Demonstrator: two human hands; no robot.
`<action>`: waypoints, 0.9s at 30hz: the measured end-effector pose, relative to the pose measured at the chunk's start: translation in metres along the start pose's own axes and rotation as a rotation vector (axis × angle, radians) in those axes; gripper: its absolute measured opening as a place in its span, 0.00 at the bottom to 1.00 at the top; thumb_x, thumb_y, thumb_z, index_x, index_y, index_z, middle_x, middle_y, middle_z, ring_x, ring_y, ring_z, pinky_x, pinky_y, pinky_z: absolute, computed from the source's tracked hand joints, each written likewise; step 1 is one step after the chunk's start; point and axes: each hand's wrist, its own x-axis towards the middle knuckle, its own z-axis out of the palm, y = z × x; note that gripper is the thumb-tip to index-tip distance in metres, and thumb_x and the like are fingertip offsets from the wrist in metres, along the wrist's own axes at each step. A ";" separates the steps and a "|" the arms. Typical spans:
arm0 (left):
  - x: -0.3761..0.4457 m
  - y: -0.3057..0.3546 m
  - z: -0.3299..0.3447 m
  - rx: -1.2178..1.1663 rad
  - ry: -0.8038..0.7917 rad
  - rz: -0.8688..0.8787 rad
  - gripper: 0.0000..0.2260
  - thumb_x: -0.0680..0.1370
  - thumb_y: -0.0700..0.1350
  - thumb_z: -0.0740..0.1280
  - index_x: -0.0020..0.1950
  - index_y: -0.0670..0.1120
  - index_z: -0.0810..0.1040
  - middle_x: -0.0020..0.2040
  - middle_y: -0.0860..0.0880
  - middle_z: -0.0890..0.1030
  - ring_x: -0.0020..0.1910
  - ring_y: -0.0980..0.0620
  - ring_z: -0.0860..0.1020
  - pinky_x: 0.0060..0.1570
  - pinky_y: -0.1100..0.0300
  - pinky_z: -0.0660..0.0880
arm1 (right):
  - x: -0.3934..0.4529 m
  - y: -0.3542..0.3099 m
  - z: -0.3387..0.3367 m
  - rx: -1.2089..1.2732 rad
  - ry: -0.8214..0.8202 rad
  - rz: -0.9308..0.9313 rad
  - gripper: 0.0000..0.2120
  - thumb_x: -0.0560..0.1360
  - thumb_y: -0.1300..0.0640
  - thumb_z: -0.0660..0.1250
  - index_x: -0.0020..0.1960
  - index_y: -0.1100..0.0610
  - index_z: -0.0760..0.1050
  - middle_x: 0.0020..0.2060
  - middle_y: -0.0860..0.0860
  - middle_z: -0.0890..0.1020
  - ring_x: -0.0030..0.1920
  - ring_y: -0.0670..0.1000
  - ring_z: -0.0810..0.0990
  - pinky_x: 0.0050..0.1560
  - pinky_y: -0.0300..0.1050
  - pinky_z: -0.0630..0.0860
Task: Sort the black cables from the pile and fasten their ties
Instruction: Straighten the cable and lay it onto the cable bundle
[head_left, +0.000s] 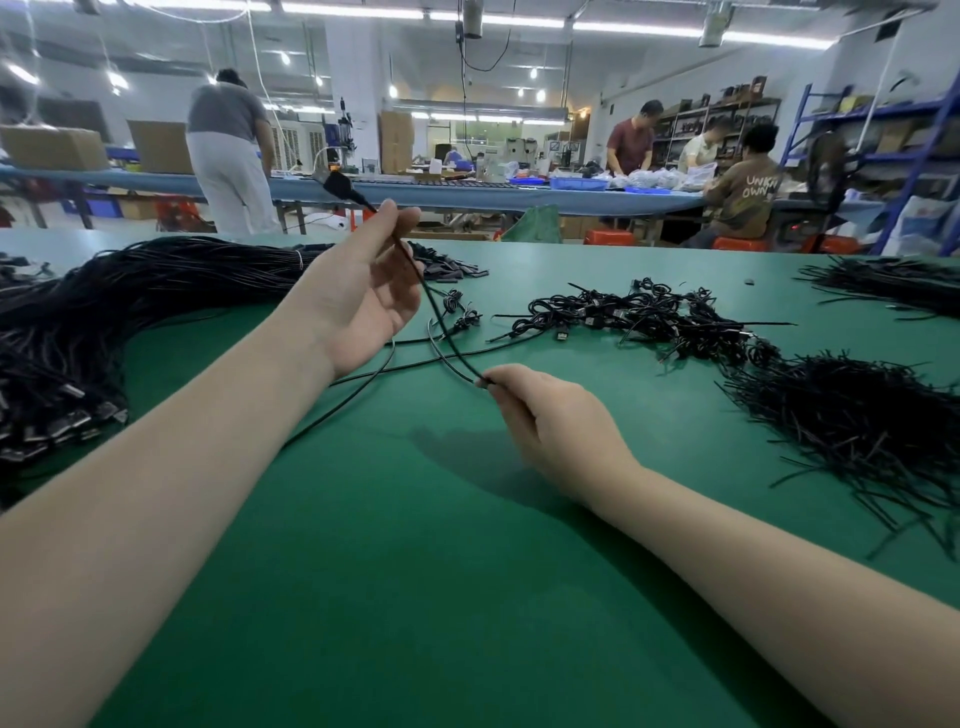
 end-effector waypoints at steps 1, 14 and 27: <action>-0.001 0.001 0.001 0.011 0.006 -0.016 0.11 0.78 0.53 0.66 0.38 0.50 0.81 0.34 0.53 0.78 0.35 0.55 0.78 0.37 0.63 0.75 | 0.000 -0.001 0.000 -0.020 -0.016 -0.032 0.13 0.82 0.52 0.57 0.61 0.53 0.76 0.50 0.52 0.83 0.49 0.58 0.80 0.44 0.52 0.76; -0.005 0.025 -0.013 0.876 -0.003 -0.249 0.17 0.81 0.55 0.55 0.48 0.43 0.73 0.40 0.43 0.82 0.37 0.47 0.83 0.28 0.59 0.76 | -0.001 0.008 0.004 0.141 0.064 0.111 0.11 0.81 0.53 0.60 0.52 0.54 0.80 0.24 0.39 0.67 0.27 0.40 0.66 0.33 0.43 0.62; 0.012 -0.028 -0.044 0.881 0.316 -0.003 0.25 0.72 0.64 0.68 0.37 0.40 0.82 0.25 0.50 0.80 0.20 0.57 0.74 0.20 0.66 0.70 | -0.005 -0.007 -0.002 -0.040 0.007 -0.365 0.12 0.79 0.56 0.61 0.52 0.60 0.80 0.38 0.52 0.84 0.35 0.58 0.80 0.31 0.50 0.76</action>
